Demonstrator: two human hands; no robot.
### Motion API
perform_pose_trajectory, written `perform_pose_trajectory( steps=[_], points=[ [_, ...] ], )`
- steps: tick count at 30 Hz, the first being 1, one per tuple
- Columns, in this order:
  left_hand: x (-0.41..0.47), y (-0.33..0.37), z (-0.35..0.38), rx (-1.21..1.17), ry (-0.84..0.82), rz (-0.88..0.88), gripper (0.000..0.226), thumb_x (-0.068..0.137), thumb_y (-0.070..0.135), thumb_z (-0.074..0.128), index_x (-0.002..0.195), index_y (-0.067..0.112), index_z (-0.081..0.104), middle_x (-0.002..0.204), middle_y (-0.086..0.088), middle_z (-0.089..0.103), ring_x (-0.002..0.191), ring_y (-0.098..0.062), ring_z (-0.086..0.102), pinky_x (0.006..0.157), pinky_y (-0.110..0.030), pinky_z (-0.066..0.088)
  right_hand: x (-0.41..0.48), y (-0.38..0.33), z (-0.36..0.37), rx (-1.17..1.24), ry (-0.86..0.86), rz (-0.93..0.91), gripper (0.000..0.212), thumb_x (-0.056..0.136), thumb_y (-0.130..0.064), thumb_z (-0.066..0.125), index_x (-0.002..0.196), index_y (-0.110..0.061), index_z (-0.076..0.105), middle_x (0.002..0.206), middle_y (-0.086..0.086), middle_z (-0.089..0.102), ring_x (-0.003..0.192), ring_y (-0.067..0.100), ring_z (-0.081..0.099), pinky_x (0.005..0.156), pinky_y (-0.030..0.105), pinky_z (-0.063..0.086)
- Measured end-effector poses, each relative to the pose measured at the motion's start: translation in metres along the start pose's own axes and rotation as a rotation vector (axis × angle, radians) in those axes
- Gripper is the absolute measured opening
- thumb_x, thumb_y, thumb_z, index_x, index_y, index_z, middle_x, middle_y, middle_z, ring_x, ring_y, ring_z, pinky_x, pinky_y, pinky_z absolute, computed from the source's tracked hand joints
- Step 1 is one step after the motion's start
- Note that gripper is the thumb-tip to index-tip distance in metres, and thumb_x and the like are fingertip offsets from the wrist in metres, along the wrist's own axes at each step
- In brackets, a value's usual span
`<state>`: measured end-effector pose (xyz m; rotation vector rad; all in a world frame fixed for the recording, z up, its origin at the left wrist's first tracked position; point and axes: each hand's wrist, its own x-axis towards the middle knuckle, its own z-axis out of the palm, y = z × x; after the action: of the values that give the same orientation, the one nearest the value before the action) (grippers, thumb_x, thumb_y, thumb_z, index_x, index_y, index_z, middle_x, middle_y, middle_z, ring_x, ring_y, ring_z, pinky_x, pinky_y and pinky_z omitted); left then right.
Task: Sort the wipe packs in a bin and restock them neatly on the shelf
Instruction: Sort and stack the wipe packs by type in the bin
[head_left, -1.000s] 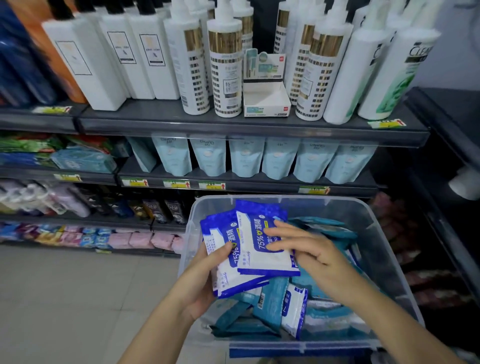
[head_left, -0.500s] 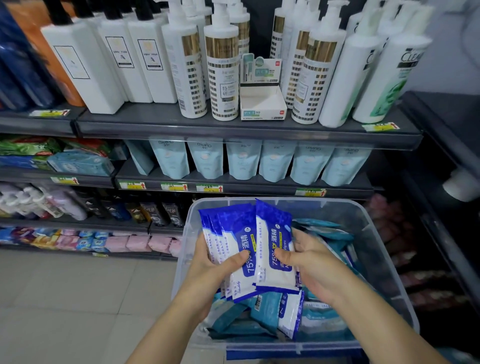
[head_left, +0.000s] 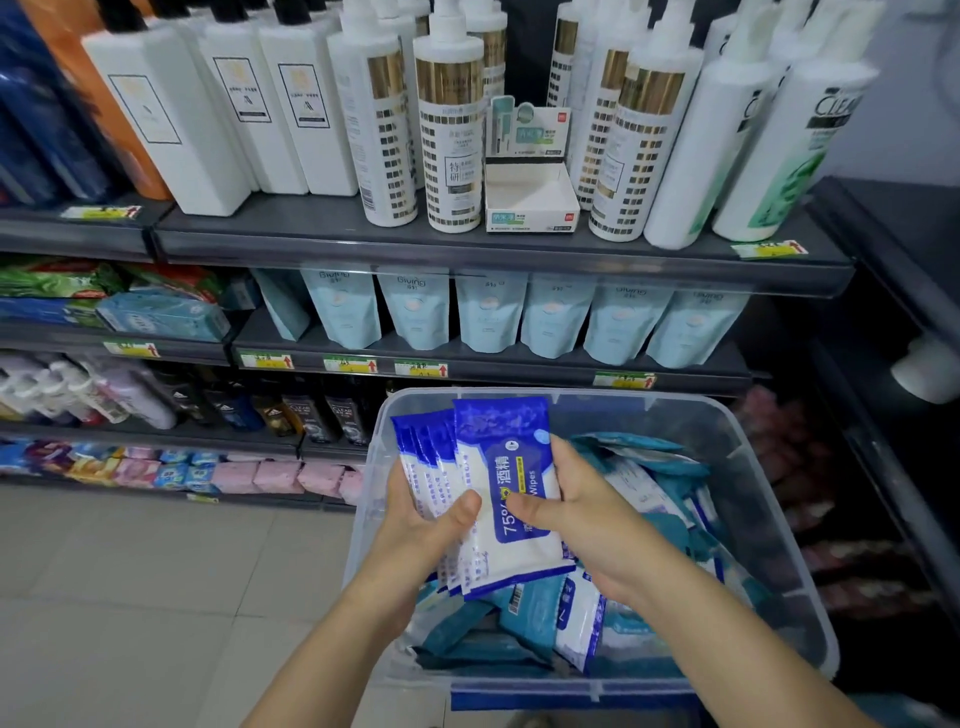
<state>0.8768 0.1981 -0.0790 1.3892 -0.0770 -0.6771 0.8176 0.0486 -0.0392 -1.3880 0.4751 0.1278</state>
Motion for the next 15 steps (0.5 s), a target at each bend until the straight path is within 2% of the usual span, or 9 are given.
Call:
perform_pose_trajectory(
  steps=[2, 4, 7, 11, 13, 15],
  points=[
    [-0.001, 0.003, -0.006, -0.026, -0.001, 0.041, 0.111, 0.032, 0.056, 0.09, 0.127, 0.039, 0.035, 0.115, 0.005, 0.067, 0.102, -0.014, 0.067, 0.074, -0.031, 0.057, 0.001, -0.003, 0.012, -0.052, -0.009, -0.049, 0.045, 0.086, 0.0, 0.063, 0.113, -0.034, 0.051, 0.106, -0.004, 0.07, 0.1, 0.015, 0.066, 0.091, 0.04, 0.053],
    [-0.002, 0.009, -0.013, -0.04, -0.02, 0.076, 0.114, 0.025, 0.052, 0.093, 0.123, 0.039, 0.036, 0.109, 0.006, 0.07, 0.097, -0.013, 0.068, 0.069, -0.026, 0.056, 0.004, -0.007, 0.024, -0.101, -0.027, -0.097, 0.046, 0.086, 0.0, 0.062, 0.111, -0.037, 0.049, 0.109, -0.005, 0.068, 0.1, 0.011, 0.065, 0.089, 0.035, 0.053],
    [-0.003, 0.018, -0.028, -0.032, 0.036, 0.113, 0.093, 0.036, 0.029, 0.086, 0.118, 0.035, 0.042, 0.107, -0.002, 0.071, 0.092, -0.02, 0.07, 0.064, -0.027, 0.056, 0.01, -0.013, 0.043, -0.123, -0.072, -0.129, 0.048, 0.087, -0.001, 0.061, 0.111, -0.04, 0.047, 0.118, -0.002, 0.064, 0.102, 0.011, 0.064, 0.087, 0.033, 0.054],
    [-0.009, 0.018, -0.055, -0.113, 0.15, 0.146, 0.086, 0.042, 0.023, 0.079, 0.121, 0.028, 0.046, 0.106, -0.005, 0.071, 0.089, -0.023, 0.07, 0.064, -0.034, 0.057, 0.021, -0.019, 0.059, 0.062, -0.233, 0.001, 0.04, 0.095, -0.011, 0.052, 0.127, -0.034, 0.048, 0.117, -0.003, 0.066, 0.101, 0.016, 0.066, 0.089, 0.041, 0.053],
    [-0.013, 0.015, -0.069, -0.153, 0.198, 0.147, 0.079, 0.043, 0.023, 0.076, 0.117, 0.027, 0.048, 0.1, -0.001, 0.072, 0.082, -0.019, 0.07, 0.063, -0.033, 0.058, 0.031, -0.014, 0.057, 0.119, -0.266, 0.058, 0.041, 0.094, -0.022, 0.051, 0.133, -0.032, 0.046, 0.128, -0.004, 0.059, 0.113, 0.015, 0.059, 0.097, 0.04, 0.047],
    [-0.019, 0.013, -0.082, -0.224, 0.237, 0.129, 0.071, 0.049, 0.015, 0.072, 0.116, 0.026, 0.05, 0.096, 0.001, 0.072, 0.076, -0.015, 0.07, 0.061, -0.03, 0.058, 0.04, -0.001, 0.048, -0.012, -0.266, 0.071, 0.046, 0.089, -0.027, 0.057, 0.134, -0.03, 0.047, 0.133, -0.009, 0.054, 0.119, 0.007, 0.051, 0.107, 0.035, 0.038]
  ],
)
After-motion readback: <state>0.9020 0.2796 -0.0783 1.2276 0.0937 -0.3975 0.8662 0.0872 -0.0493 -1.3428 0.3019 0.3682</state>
